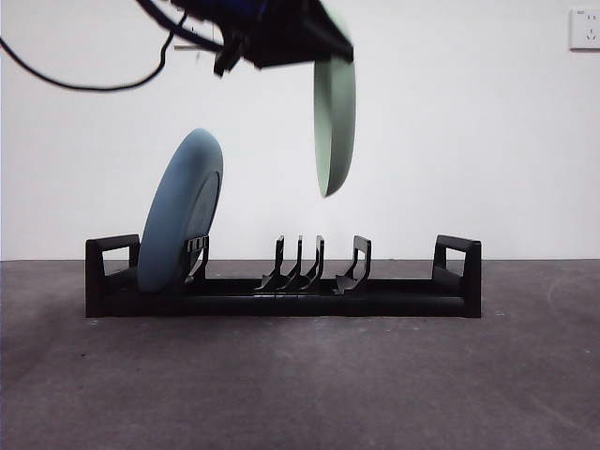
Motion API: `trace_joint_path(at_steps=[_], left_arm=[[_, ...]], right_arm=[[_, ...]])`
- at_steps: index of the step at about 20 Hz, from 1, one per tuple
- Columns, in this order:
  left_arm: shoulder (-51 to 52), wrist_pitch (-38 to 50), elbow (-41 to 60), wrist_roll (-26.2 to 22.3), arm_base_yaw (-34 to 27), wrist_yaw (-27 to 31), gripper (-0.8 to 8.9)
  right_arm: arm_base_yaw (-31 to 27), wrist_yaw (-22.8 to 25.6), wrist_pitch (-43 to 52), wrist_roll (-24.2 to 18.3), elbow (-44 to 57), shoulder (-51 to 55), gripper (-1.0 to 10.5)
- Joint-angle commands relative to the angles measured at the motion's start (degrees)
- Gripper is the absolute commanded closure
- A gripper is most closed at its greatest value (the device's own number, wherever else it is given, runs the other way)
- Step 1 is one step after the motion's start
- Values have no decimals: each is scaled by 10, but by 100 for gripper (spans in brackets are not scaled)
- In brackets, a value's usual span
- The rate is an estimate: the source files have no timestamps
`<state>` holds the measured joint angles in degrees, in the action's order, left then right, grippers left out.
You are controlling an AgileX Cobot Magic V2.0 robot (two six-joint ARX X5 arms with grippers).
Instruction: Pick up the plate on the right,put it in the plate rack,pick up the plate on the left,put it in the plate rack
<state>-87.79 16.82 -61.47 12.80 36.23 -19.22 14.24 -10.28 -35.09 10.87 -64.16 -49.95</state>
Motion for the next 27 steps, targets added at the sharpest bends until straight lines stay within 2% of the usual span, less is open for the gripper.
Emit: trace_joint_path(at_steps=[1,19,27], left_arm=[[-14,30,2,32,-9,-10,822],[-108,5,-44,37,-17,-23,822],[-130,-22,-44,23,-14,-22,813]], right_arm=[[0,2,3,-5,1,-1,572],[0,2,2,-11,1,-12,572],[0,2,2,-16,1,-14,572]])
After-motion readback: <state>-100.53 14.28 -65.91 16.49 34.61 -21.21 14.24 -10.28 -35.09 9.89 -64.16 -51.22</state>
